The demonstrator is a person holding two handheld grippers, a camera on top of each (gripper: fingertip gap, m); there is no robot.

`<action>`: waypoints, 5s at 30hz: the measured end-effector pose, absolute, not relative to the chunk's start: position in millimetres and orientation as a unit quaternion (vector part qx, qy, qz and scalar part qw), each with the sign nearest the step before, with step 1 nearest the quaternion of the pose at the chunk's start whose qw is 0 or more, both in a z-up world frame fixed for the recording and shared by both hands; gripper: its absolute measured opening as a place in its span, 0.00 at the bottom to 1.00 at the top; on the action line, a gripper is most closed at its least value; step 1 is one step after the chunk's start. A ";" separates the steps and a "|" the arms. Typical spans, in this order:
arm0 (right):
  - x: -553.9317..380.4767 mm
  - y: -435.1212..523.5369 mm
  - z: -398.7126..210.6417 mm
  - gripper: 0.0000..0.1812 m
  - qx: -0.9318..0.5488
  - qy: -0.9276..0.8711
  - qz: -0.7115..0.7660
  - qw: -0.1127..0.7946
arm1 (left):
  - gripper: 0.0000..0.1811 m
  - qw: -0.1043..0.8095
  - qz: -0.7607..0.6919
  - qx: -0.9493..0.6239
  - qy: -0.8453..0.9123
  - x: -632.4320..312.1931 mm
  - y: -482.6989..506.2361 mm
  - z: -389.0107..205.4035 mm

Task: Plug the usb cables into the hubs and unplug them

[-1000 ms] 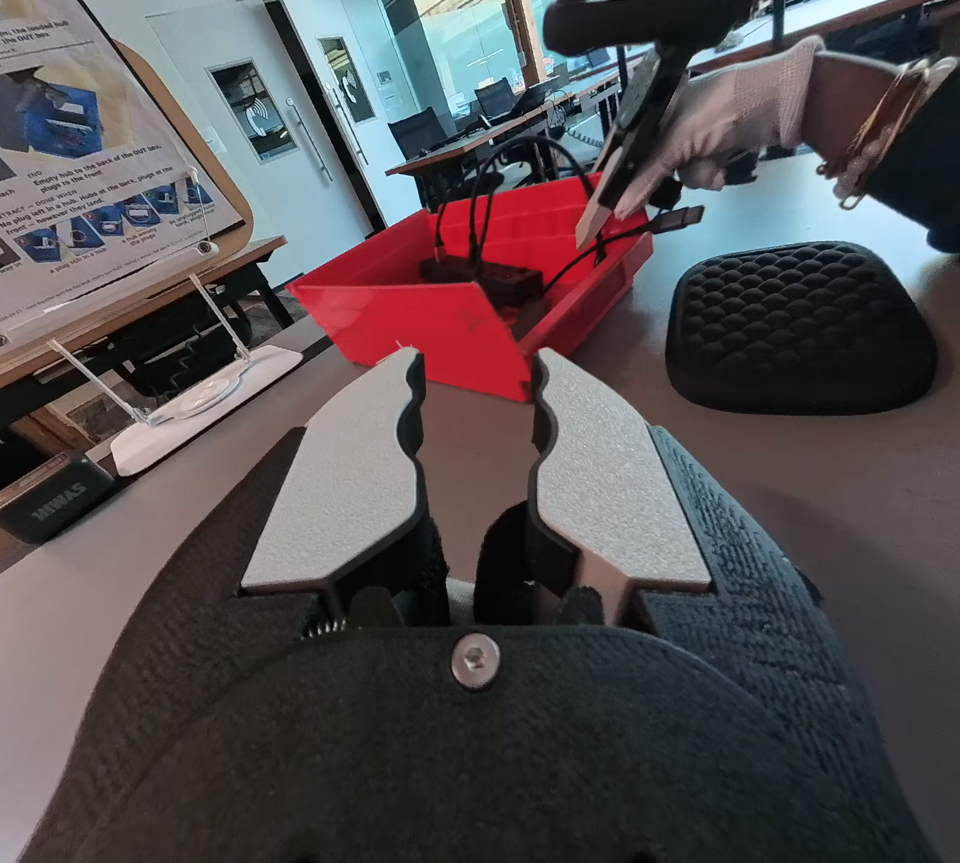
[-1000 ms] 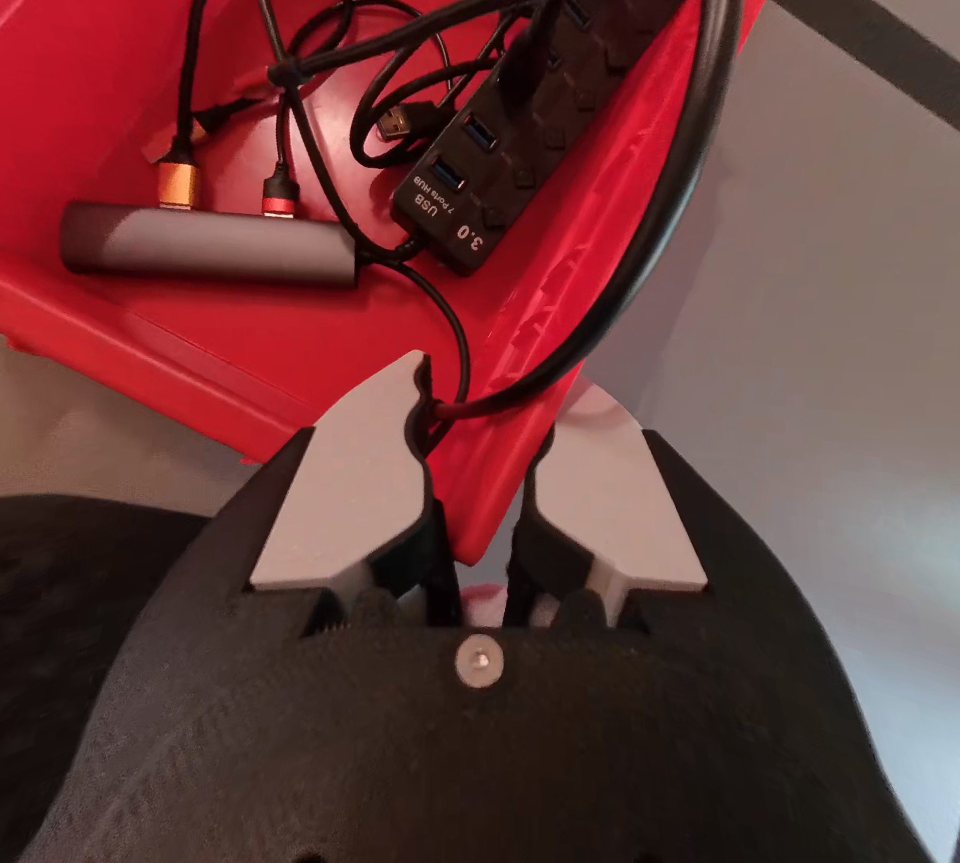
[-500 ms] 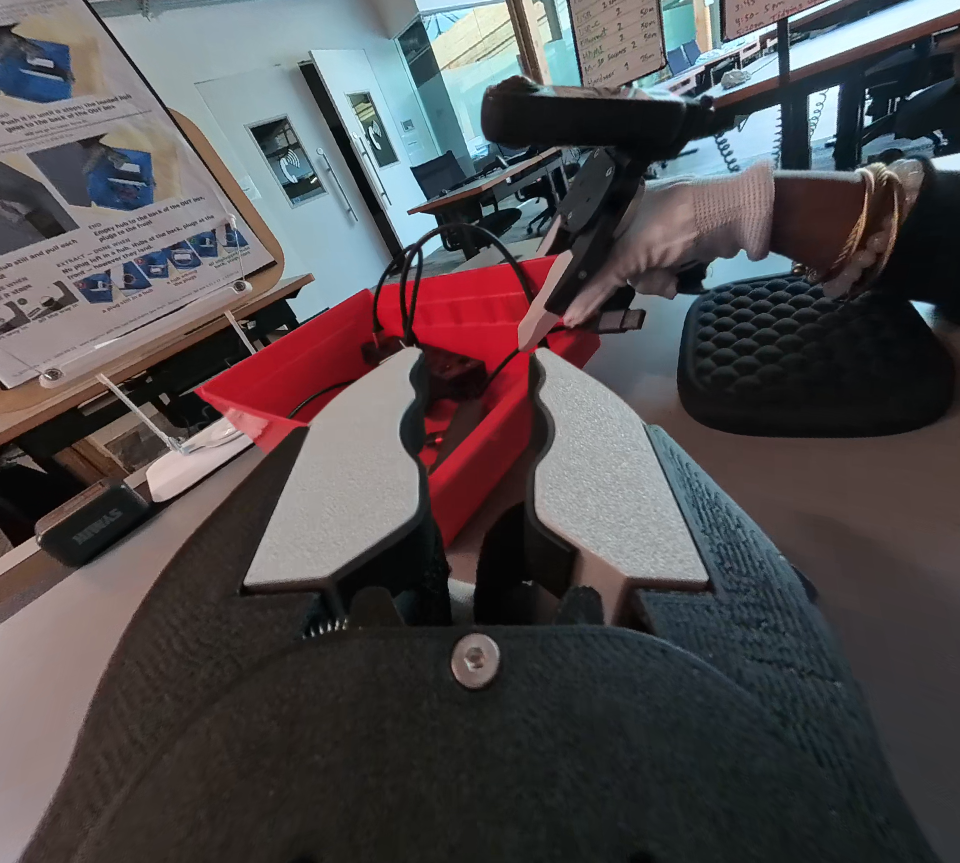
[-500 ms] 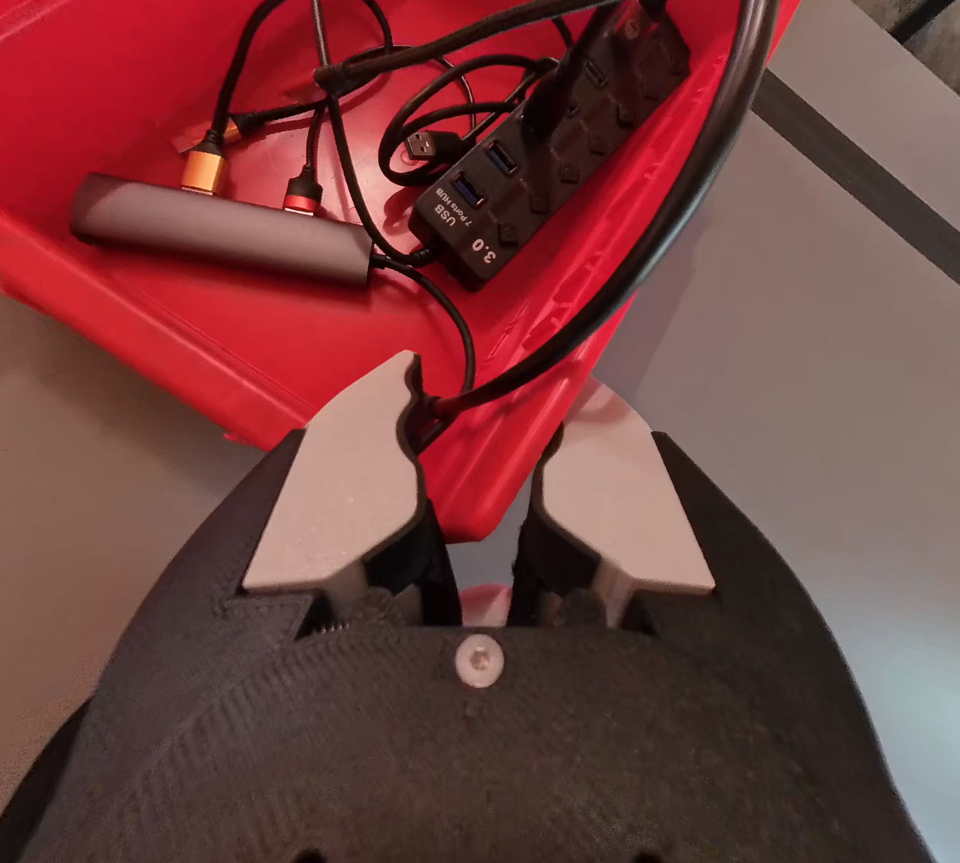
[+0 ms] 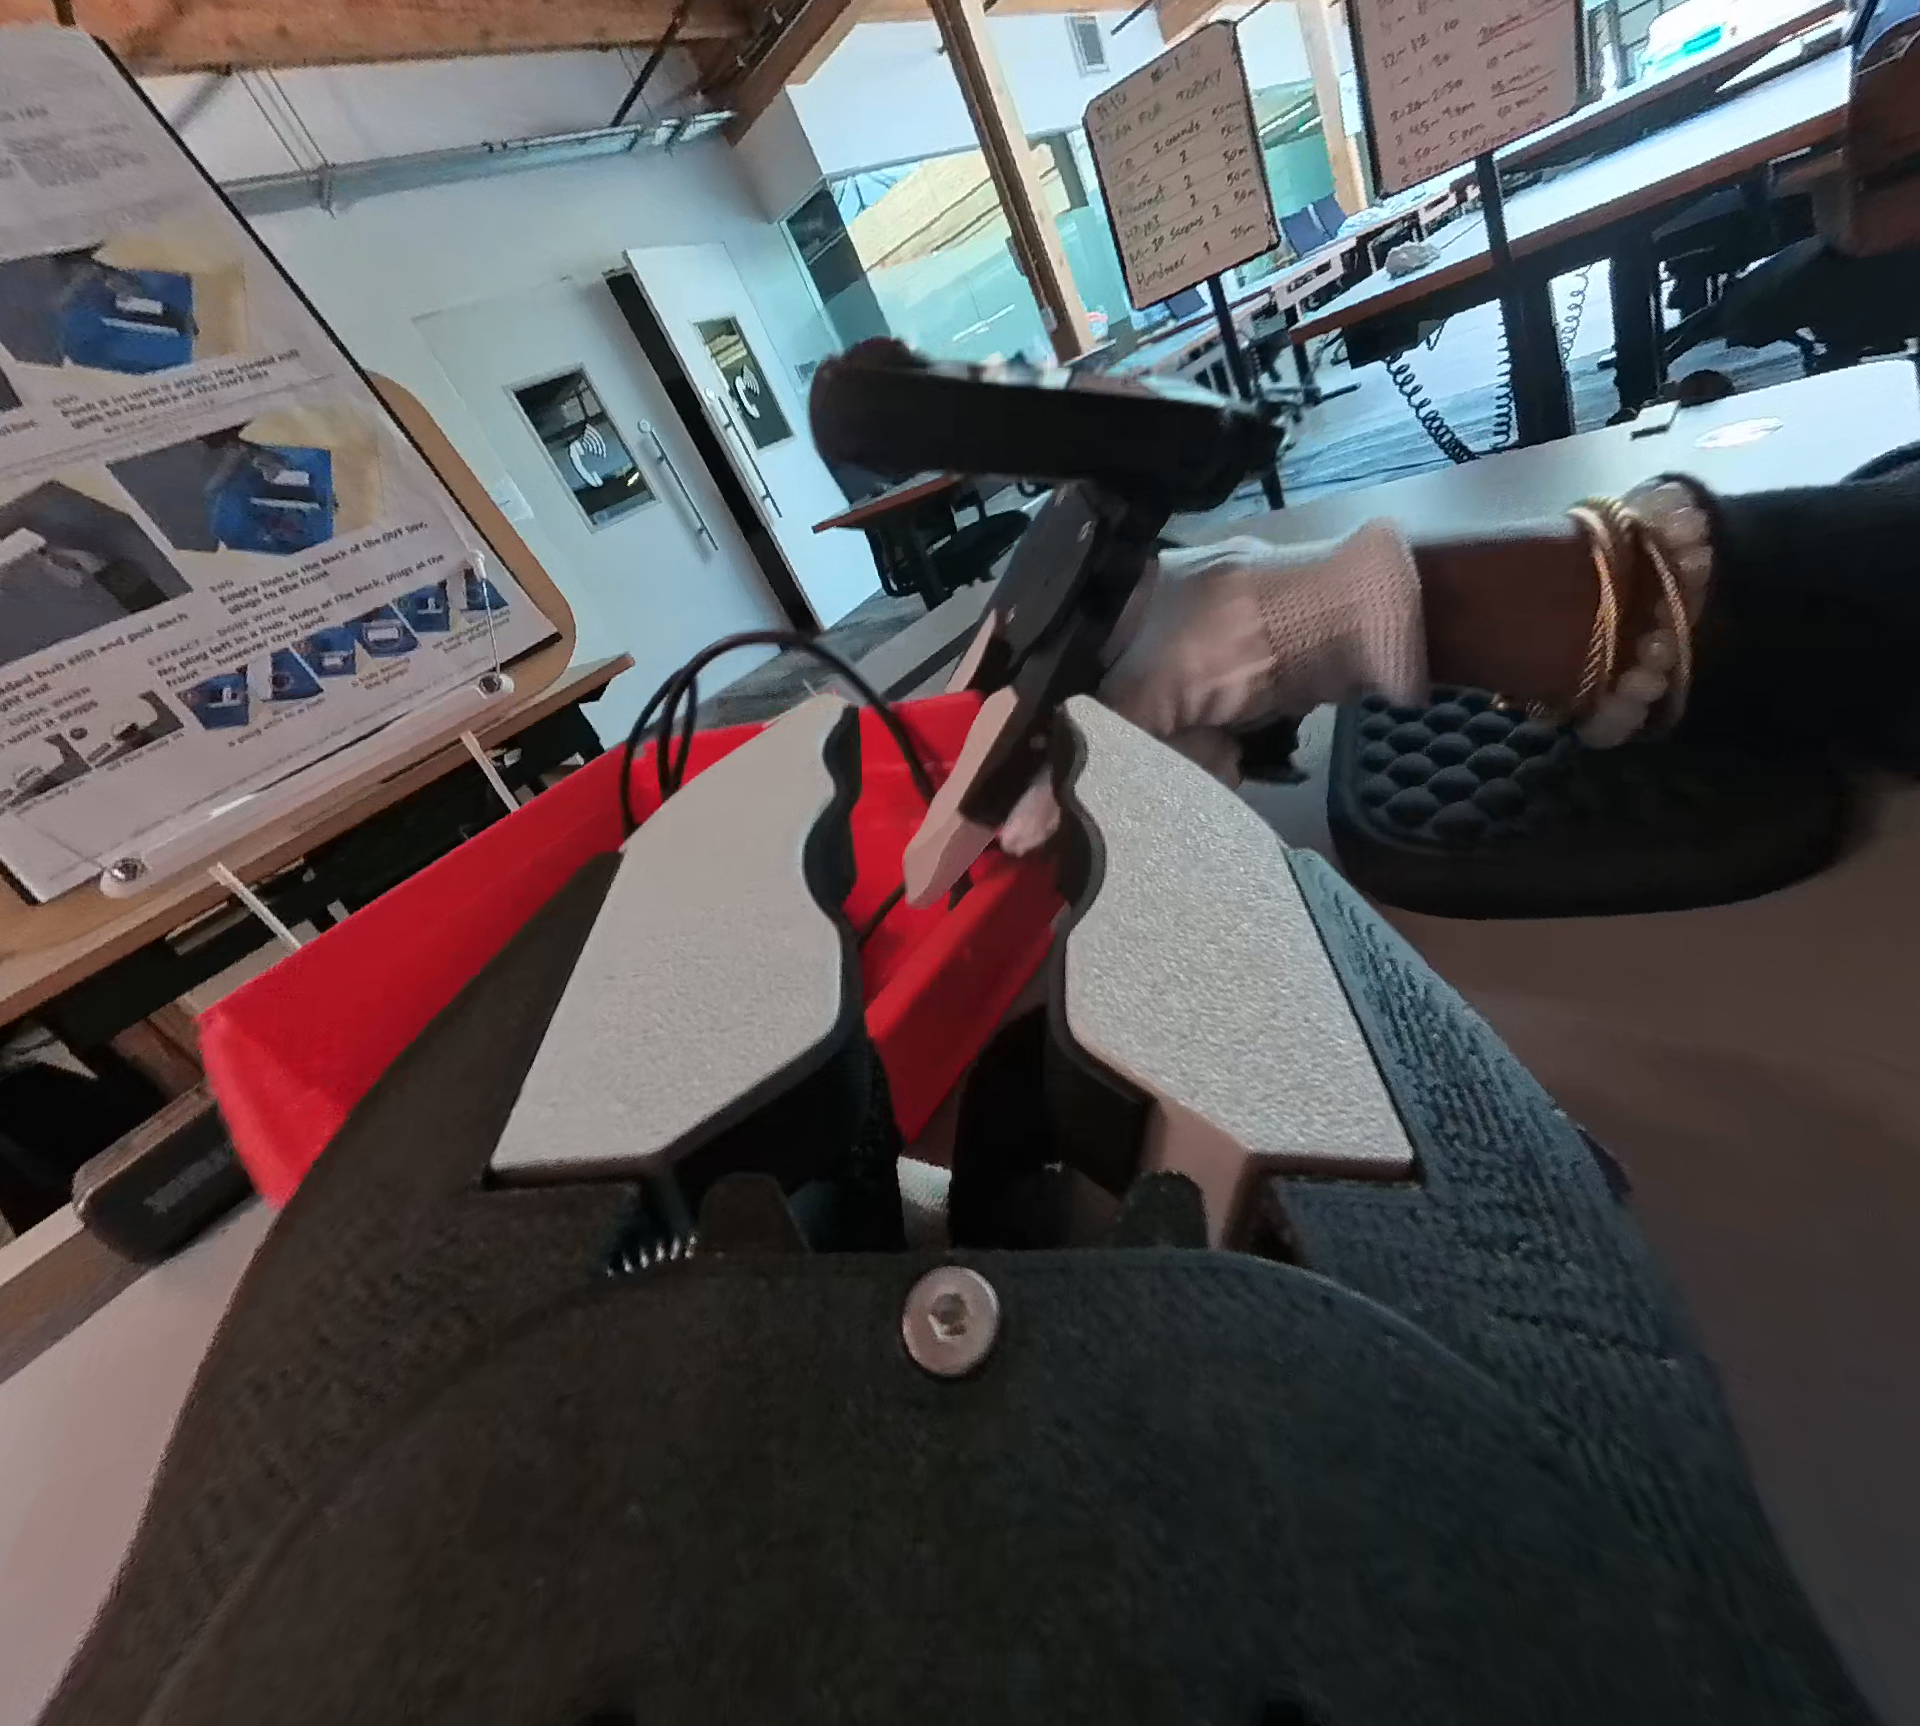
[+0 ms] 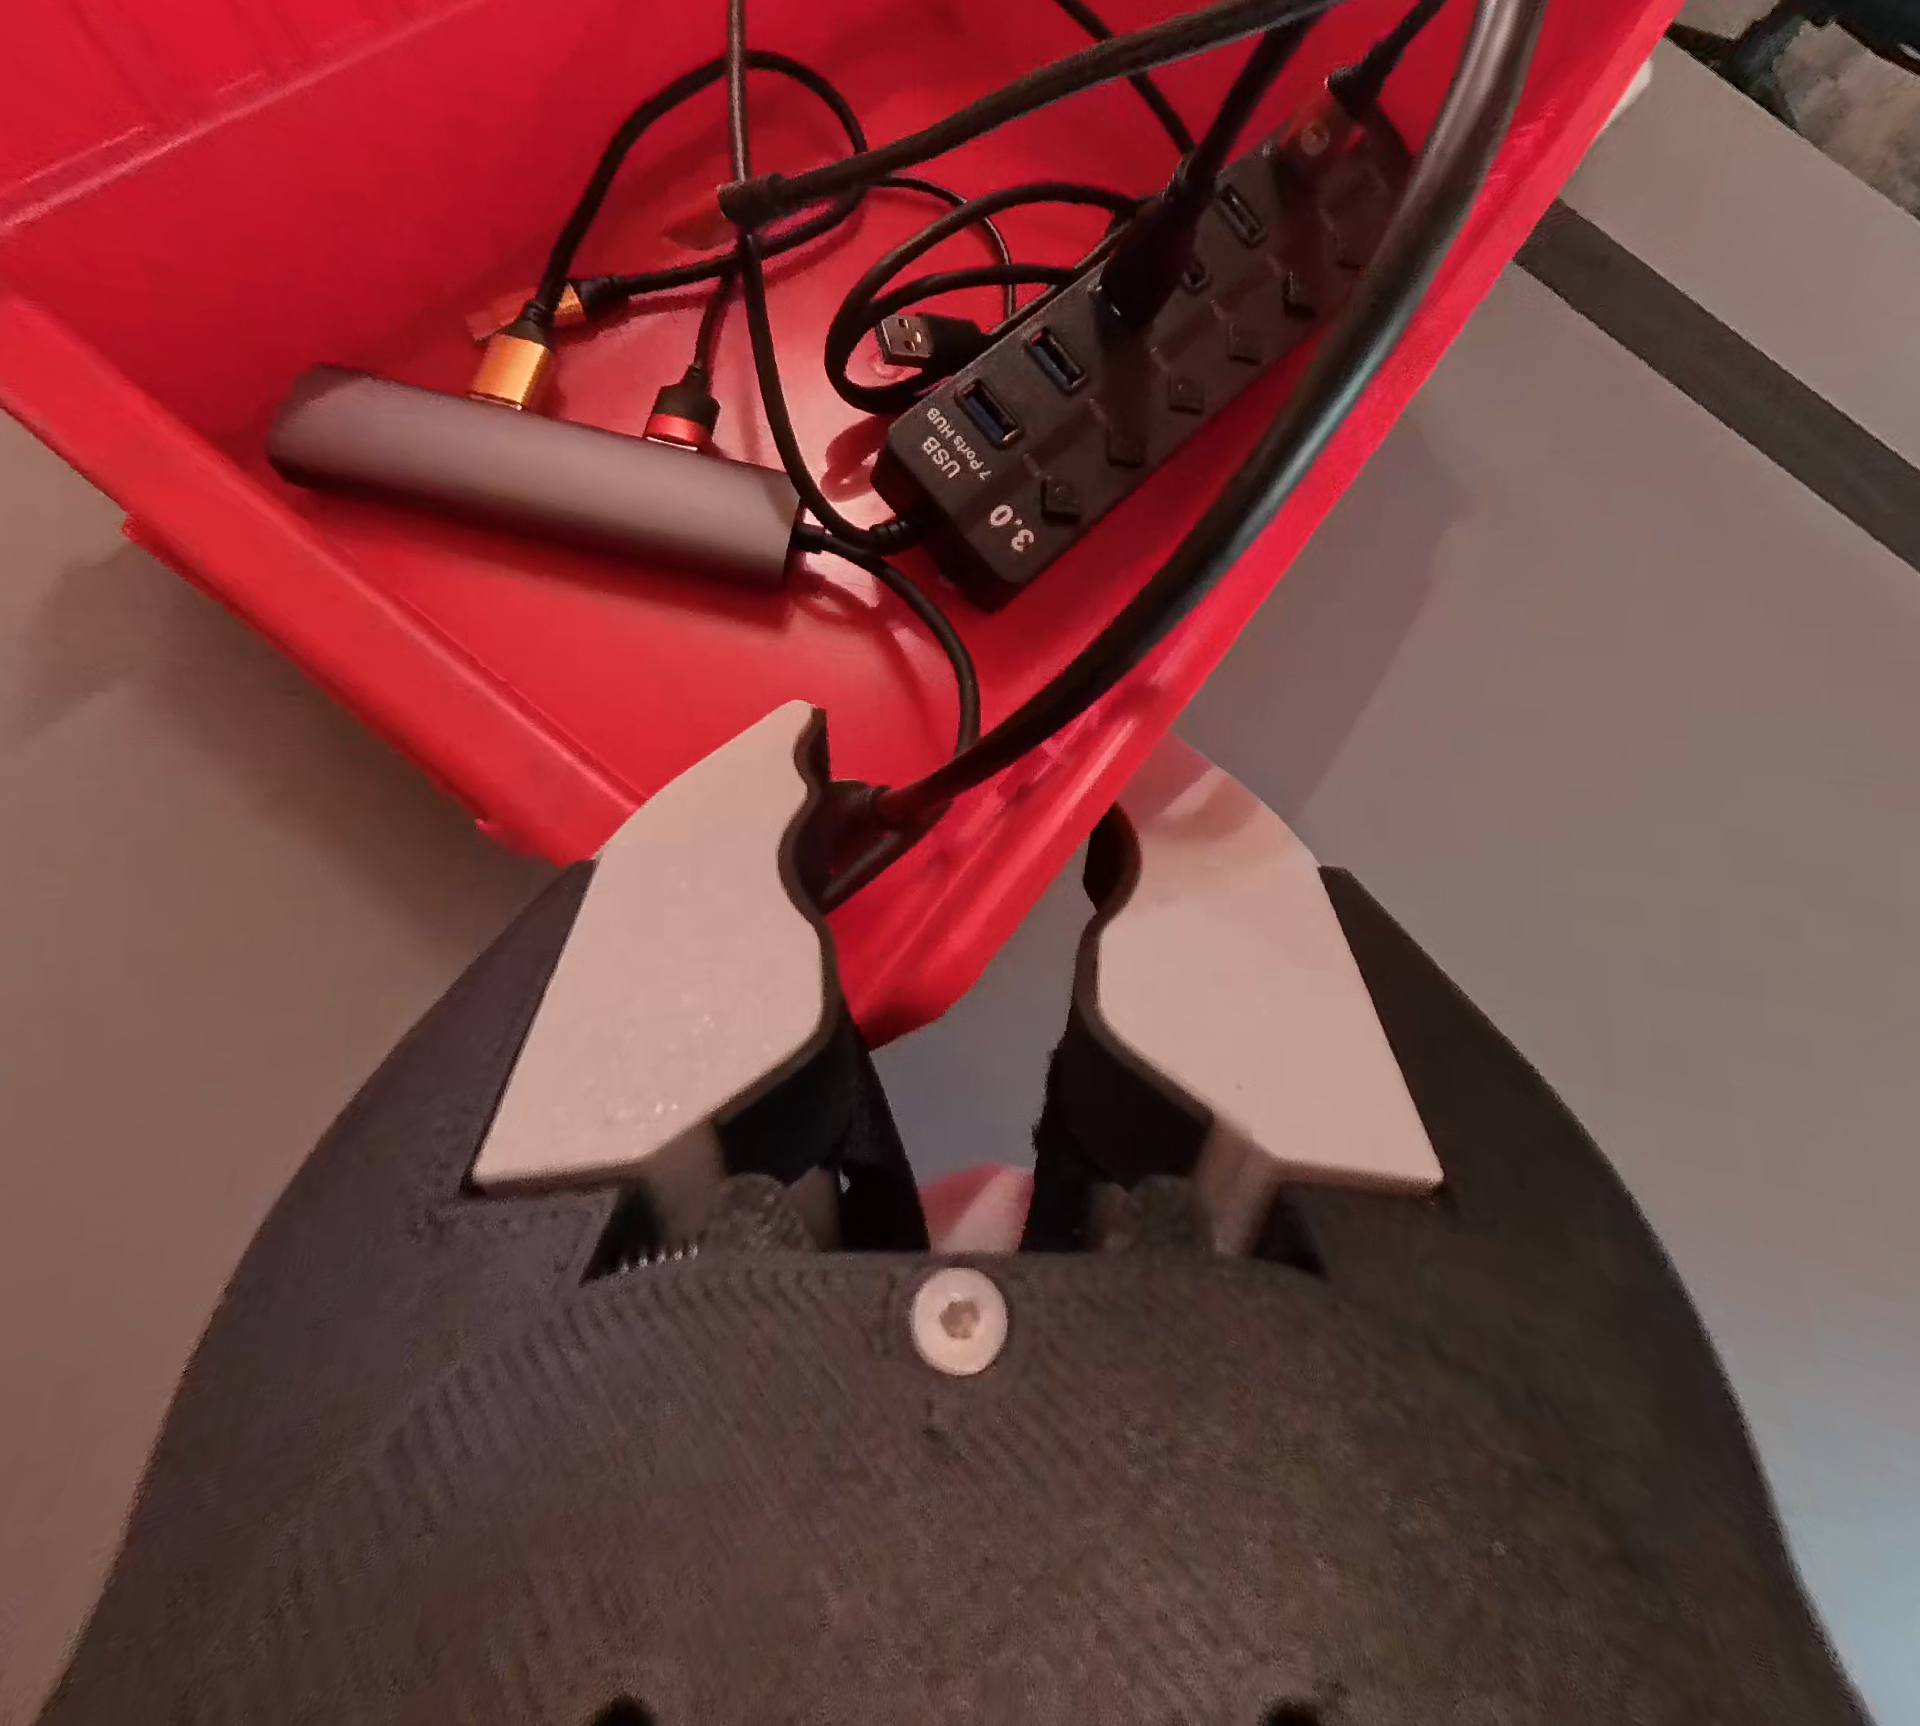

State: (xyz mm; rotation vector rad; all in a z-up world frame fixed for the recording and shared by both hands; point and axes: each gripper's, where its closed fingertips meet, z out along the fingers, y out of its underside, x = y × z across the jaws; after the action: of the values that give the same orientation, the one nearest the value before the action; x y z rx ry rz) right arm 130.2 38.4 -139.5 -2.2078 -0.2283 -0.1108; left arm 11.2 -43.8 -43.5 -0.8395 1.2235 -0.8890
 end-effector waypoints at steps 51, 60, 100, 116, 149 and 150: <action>-56.9 162.3 -144.1 0.24 -0.839 -0.155 0.124 0.507 | 0.20 0.638 -0.369 -0.306 0.602 -74.3 -67.3 8.4; -59.3 166.4 -142.0 0.26 -0.834 -0.164 0.141 0.508 | 0.32 0.461 -0.032 -0.587 0.664 -288.0 66.5 -55.0; -24.5 139.5 -63.0 0.34 -0.770 -0.122 0.155 0.607 | 0.17 0.445 0.274 -0.567 0.636 -323.0 146.2 -96.2; 10.5 22.4 53.9 0.35 -0.670 -0.112 0.209 0.704 | 0.17 0.559 0.322 -0.432 0.630 -223.1 87.2 -1.5; 184.0 -120.3 75.0 0.32 -0.723 -0.068 -0.051 0.686 | 0.18 0.463 0.088 -0.282 0.836 137.9 -65.9 -146.4; 183.1 -120.0 74.9 0.32 -0.723 -0.070 -0.053 0.685 | 0.18 0.460 0.090 -0.288 0.835 140.2 -63.1 -147.4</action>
State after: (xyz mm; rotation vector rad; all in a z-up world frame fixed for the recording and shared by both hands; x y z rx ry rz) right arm 183.1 -120.0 74.9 -1.6197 -0.1574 -0.1187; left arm 140.2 -63.1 -147.4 -0.7079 2.0553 0.2217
